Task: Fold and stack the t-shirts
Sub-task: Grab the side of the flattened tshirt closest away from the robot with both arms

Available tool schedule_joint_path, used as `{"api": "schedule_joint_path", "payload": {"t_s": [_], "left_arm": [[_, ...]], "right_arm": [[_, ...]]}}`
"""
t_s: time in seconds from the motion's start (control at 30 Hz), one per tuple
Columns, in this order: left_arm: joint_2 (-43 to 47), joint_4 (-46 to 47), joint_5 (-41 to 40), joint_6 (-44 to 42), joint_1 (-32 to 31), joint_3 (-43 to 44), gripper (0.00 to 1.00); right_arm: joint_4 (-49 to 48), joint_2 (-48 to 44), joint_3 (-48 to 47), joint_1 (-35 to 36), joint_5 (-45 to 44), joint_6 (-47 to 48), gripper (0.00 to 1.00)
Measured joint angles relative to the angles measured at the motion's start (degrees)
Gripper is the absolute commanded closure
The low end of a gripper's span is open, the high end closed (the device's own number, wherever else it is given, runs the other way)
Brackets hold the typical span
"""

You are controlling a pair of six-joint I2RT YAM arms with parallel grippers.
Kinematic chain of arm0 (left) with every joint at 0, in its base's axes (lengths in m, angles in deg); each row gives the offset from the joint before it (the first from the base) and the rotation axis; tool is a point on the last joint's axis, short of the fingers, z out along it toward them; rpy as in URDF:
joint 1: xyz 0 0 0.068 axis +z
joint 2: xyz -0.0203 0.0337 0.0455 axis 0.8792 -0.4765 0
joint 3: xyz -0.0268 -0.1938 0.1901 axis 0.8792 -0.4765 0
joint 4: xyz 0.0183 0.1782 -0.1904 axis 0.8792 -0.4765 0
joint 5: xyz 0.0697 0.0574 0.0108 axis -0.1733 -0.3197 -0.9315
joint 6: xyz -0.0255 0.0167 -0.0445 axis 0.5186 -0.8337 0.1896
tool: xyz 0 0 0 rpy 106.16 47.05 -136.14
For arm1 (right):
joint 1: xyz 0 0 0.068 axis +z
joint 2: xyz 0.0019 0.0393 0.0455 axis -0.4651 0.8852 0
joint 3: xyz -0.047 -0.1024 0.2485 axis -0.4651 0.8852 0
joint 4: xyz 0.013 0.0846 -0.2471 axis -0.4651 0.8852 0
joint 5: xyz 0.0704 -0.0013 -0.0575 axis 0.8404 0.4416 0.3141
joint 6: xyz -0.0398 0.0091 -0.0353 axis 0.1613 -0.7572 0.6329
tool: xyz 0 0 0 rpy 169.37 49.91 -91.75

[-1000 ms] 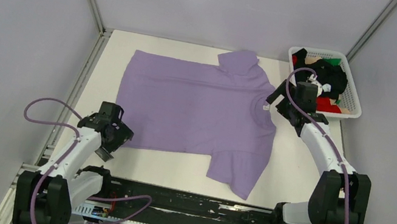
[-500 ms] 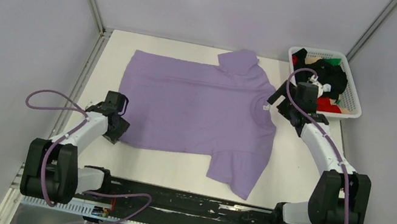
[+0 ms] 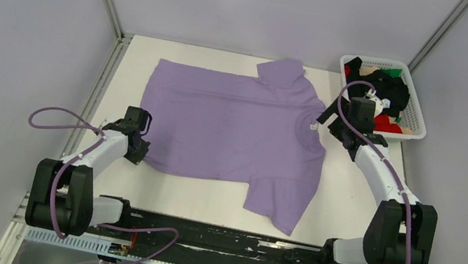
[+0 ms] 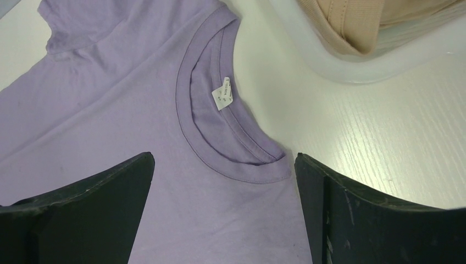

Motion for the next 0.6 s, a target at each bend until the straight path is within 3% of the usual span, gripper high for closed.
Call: {"api": "schedule_joint_path", "payload": {"t_s": [0.23,0.4,0.6], "left_arm": [[1.0,-1.2,-0.5,0.1,0.7,-0.1,1.00],[1.3,-1.5,-1.2,-2.4,3.8,0.0,1.00],[-3.1,-1.8,-1.3,-6.2,5.2,2.7,1.00]], "right_arm": [[1.5,0.2,0.0,0.0,0.7,1.5,0.00],[7.2,0.0,0.0,1.5,3.3,2.6,0.06],[16.6,-0.8,1.6,11.6,7.0,4.0,0.13]]}}
